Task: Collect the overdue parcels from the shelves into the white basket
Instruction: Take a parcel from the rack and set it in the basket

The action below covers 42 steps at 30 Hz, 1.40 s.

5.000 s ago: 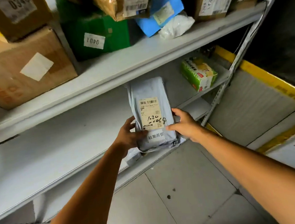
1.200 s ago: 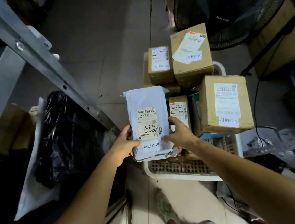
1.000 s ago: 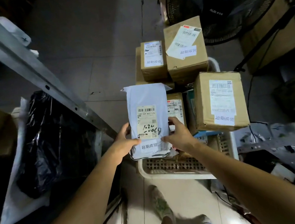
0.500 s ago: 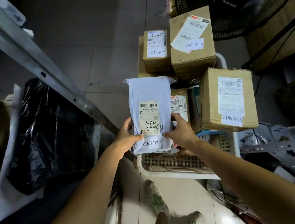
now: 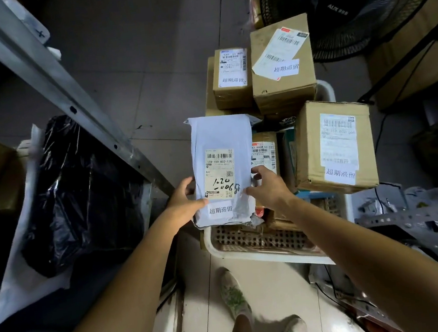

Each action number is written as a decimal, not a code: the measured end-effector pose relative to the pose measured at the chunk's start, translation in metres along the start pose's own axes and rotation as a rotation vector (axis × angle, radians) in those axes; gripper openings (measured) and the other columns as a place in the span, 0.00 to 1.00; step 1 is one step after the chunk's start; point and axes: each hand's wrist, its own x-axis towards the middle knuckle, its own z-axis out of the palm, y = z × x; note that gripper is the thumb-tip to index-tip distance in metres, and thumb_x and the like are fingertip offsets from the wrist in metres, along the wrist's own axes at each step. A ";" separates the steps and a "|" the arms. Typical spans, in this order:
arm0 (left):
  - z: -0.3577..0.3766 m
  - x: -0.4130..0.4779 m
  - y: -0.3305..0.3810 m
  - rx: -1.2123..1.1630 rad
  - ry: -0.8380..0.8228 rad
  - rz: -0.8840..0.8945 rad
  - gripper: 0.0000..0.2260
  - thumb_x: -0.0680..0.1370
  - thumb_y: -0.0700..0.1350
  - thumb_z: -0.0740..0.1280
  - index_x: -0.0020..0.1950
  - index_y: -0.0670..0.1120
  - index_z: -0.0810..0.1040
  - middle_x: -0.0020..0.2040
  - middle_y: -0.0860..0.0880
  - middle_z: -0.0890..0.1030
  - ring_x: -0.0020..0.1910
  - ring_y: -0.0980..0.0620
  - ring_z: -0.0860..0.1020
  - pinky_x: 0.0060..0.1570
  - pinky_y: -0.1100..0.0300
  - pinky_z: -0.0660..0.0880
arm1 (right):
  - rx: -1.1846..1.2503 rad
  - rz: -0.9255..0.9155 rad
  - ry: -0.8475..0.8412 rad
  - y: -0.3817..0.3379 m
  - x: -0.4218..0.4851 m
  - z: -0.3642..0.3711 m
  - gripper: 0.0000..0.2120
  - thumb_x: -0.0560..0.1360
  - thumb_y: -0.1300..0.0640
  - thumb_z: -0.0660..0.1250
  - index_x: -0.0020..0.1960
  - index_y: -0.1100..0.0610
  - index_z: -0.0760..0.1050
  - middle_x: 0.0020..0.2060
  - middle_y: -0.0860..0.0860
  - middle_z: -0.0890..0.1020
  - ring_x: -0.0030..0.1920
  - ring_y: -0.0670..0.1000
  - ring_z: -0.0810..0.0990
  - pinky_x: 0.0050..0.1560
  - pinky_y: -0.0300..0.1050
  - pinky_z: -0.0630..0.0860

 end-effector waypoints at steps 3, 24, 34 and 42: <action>-0.009 -0.006 0.004 0.088 0.011 0.018 0.30 0.77 0.36 0.71 0.76 0.47 0.65 0.71 0.45 0.73 0.66 0.51 0.72 0.58 0.60 0.68 | -0.097 0.000 -0.022 -0.009 -0.003 -0.007 0.24 0.77 0.58 0.69 0.71 0.54 0.67 0.64 0.52 0.75 0.57 0.53 0.78 0.55 0.48 0.78; -0.047 -0.168 0.061 0.549 0.320 0.065 0.23 0.79 0.50 0.68 0.73 0.53 0.70 0.68 0.47 0.76 0.64 0.45 0.76 0.64 0.51 0.74 | -0.685 -0.419 -0.149 -0.097 -0.068 -0.082 0.25 0.77 0.51 0.68 0.72 0.54 0.68 0.64 0.55 0.77 0.61 0.56 0.77 0.51 0.44 0.73; -0.009 -0.313 -0.039 0.348 0.535 -0.101 0.21 0.80 0.50 0.66 0.73 0.49 0.71 0.65 0.45 0.77 0.61 0.45 0.77 0.59 0.55 0.74 | -0.977 -0.802 -0.411 -0.108 -0.169 -0.011 0.23 0.78 0.51 0.65 0.70 0.57 0.69 0.65 0.57 0.76 0.63 0.59 0.76 0.62 0.50 0.73; 0.027 -0.462 -0.155 0.143 0.755 -0.351 0.21 0.77 0.52 0.70 0.70 0.53 0.73 0.62 0.48 0.79 0.60 0.47 0.79 0.63 0.54 0.74 | -1.145 -1.066 -0.582 -0.107 -0.279 0.081 0.22 0.78 0.48 0.66 0.67 0.58 0.71 0.64 0.57 0.75 0.61 0.59 0.75 0.58 0.49 0.72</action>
